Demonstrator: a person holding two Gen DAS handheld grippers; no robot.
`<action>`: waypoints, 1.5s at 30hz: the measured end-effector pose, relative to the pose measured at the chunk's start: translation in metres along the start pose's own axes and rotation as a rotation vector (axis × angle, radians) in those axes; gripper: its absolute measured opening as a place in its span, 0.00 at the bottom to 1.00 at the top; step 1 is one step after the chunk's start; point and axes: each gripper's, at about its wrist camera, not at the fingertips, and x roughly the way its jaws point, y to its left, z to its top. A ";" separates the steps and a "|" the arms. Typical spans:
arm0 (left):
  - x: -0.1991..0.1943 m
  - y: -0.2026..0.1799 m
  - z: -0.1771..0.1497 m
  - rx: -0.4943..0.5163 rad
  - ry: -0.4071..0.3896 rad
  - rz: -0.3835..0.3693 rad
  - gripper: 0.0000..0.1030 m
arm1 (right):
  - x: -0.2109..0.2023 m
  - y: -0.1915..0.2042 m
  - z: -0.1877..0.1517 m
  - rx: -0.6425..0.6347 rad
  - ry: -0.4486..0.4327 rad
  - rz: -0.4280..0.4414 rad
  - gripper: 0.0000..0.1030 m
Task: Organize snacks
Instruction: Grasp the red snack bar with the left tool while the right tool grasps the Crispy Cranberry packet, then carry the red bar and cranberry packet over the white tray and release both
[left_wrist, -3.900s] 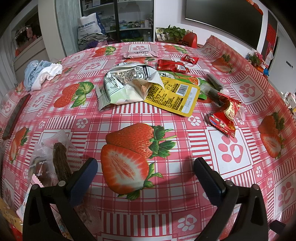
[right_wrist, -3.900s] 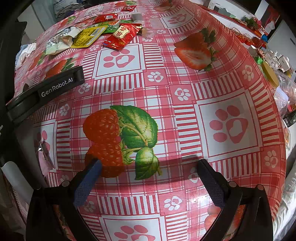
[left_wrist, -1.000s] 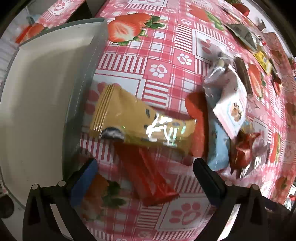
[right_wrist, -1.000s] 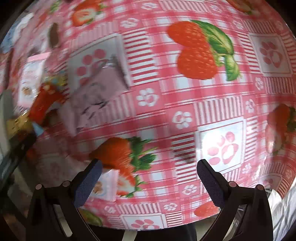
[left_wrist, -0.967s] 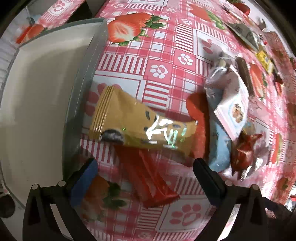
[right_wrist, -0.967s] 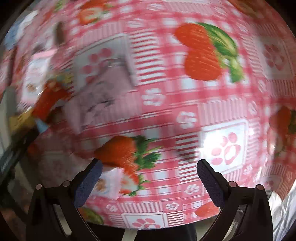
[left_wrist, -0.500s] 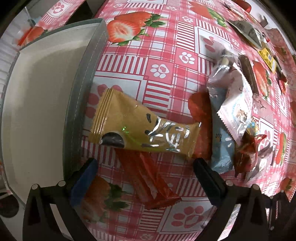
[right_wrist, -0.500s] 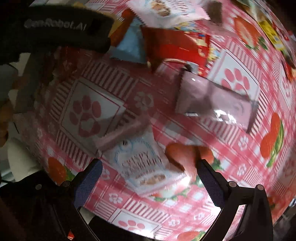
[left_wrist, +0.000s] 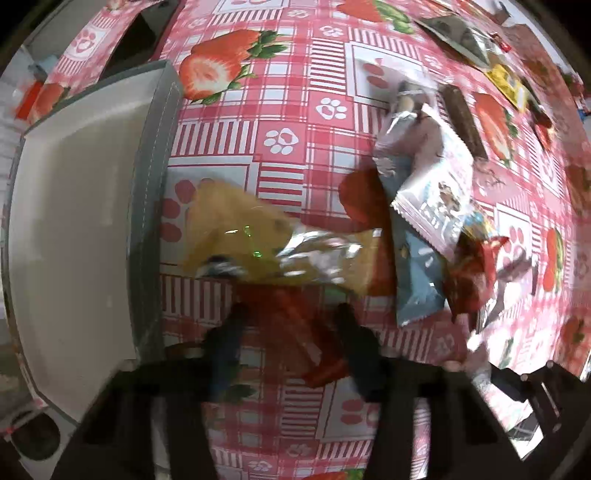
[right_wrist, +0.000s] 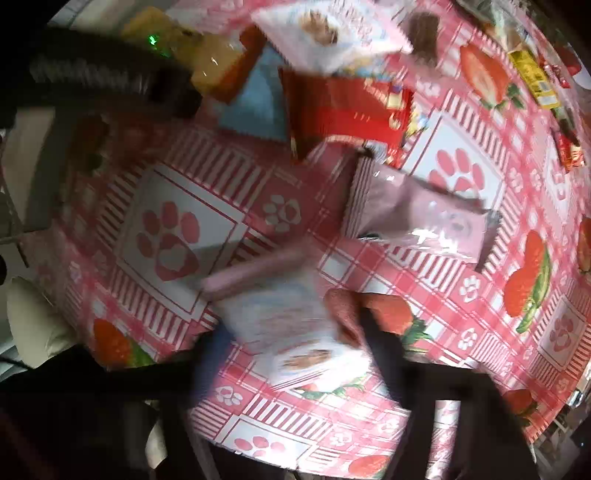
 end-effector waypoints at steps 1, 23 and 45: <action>-0.001 0.002 0.000 0.007 0.005 -0.019 0.29 | -0.002 -0.002 0.000 0.018 -0.004 0.021 0.42; -0.070 0.039 -0.048 0.158 -0.058 -0.093 0.22 | -0.047 -0.074 -0.023 0.300 -0.024 0.262 0.41; -0.103 0.103 -0.071 0.013 -0.151 -0.124 0.22 | -0.080 -0.034 0.024 0.127 -0.063 0.235 0.41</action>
